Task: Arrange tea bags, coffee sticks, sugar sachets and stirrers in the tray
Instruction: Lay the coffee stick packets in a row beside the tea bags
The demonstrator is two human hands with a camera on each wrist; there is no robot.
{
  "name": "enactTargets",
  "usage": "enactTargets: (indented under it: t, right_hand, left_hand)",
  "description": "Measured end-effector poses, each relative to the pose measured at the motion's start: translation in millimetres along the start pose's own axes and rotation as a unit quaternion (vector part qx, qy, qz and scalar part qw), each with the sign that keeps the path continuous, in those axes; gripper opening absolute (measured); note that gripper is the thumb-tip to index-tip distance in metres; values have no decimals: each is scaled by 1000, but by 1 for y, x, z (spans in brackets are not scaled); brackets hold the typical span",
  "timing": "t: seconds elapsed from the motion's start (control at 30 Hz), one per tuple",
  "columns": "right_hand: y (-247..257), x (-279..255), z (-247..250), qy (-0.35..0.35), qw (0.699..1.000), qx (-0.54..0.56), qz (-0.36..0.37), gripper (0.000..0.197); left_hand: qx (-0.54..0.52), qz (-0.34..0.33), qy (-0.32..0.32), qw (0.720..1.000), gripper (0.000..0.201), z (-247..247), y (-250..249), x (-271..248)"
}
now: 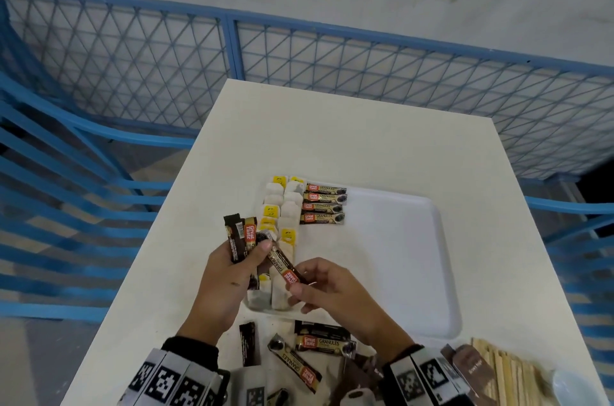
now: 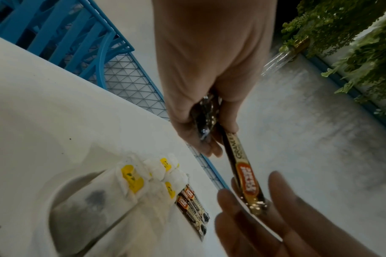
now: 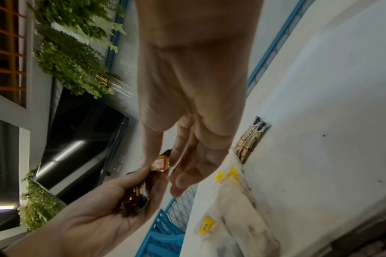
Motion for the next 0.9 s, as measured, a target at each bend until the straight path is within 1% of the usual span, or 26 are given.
enactTargets:
  t: [0.1, 0.13, 0.17, 0.23, 0.27, 0.3, 0.37, 0.4, 0.5, 0.6, 0.67, 0.77, 0.83, 0.9]
  right_hand:
    - [2, -4, 0, -33, 999, 28, 20, 14]
    - [2, -5, 3, -52, 998, 36, 28, 12]
    - [3, -6, 6, -70, 996, 42, 35, 11]
    - [3, -9, 12, -92, 994, 36, 40, 7]
    - [3, -11, 14, -88, 995, 14, 37, 5]
    - [2, -12, 14, -73, 996, -30, 28, 3]
    - [3, -13, 11, -29, 990, -137, 11, 3]
    - [3, -14, 8, -14, 985, -170, 8, 6]
    - [9, -12, 5, -23, 975, -218, 38, 14]
    - [14, -11, 3, -46, 968, -238, 63, 9]
    - [15, -10, 6, -76, 974, -205, 61, 8]
    - [19, -13, 10, -110, 989, -52, 79, 11]
    - [21, -16, 13, -128, 987, 47, 90, 18]
    - [20, -18, 15, -140, 980, 105, 89, 20]
  left_hand:
    - [-10, -11, 4, 1000, 36, -1, -1, -3]
    - [-7, -15, 8, 1000, 37, -1, -2, -4]
    - [1, -17, 11, 1000, 35, -2, -1, -5]
    - [16, -23, 11, 1000, 17, -1, 0, -6]
    - [21, -23, 8, 999, 8, 0, 0, -8]
    - [27, -24, 5, 999, 4, 0, 0, -10]
    - [52, -33, 14, 998, 5, 0, -1, -10]
    - [73, -35, 27, 996, 4, -2, -2, -11]
    - [135, -26, 85, 987, 3, -11, -4, -13]
    - [143, -20, 96, 985, 4, -20, -4, -16]
    - [140, -24, 80, 987, 6, -22, -4, -18]
    - [148, -20, 78, 986, 10, -21, -2, -21]
    - [165, -1, 82, 983, 12, -17, 1, -23]
    - [183, 20, 87, 979, 11, -14, 5, -24]
Point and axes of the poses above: each hand's wrist, its own x-axis towards the middle knuckle, its own z-axis out of the back of the hand, y = z × x, the point moved 4 cm from there along x, towards the middle knuckle, and after that the axes turned 8 degrees about y, right-handed, at the moved point
